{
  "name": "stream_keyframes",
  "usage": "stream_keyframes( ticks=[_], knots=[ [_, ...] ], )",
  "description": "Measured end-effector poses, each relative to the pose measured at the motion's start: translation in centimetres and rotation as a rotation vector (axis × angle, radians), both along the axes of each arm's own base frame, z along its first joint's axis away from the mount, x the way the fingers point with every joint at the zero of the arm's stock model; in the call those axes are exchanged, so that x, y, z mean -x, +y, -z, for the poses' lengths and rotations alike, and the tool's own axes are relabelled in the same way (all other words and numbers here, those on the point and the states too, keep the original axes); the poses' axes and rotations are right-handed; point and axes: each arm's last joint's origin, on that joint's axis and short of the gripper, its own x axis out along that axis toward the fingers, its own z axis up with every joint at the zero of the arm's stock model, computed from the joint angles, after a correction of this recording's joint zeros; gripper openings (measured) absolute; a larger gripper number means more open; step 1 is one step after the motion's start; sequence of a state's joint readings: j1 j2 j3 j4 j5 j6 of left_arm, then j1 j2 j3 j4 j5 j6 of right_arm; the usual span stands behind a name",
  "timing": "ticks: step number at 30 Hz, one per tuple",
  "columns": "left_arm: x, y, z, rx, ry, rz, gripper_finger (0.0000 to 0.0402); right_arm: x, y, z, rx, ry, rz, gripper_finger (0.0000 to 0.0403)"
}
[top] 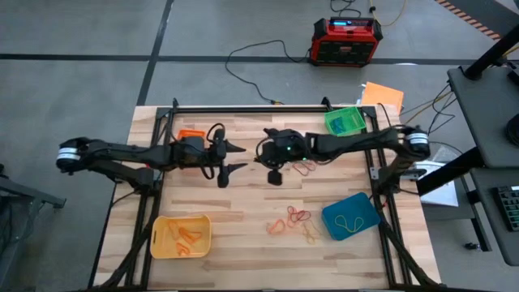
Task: Sort rubber bands into baskets
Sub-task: Put the yellow rubber band into the blue bin
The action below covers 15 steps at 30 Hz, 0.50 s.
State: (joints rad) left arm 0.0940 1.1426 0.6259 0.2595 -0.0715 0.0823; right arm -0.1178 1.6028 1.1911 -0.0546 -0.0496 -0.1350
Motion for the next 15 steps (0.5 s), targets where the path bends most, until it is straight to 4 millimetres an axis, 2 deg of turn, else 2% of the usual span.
stream_keyframes(
  ticks=[4,8,12,15],
  knots=[
    [0.7,0.0,-0.6,-0.036,-0.002,-0.001,0.0233,2.7,0.8,-3.3,-0.049,0.206,0.002,0.0009],
    [1.3,0.1,-1.0,-0.086,0.006,-0.075,0.0235,5.7,1.8,-6.3,-0.218,0.422,0.001,0.0009],
    [1.7,0.3,-1.2,-0.123,0.020,-0.136,0.0231,8.3,3.3,-8.1,-0.380,0.573,0.023,0.0009],
    [1.8,0.3,-1.3,-0.140,0.025,-0.150,0.0228,9.9,4.5,-8.4,-0.542,0.699,0.050,0.0009]
  ],
)
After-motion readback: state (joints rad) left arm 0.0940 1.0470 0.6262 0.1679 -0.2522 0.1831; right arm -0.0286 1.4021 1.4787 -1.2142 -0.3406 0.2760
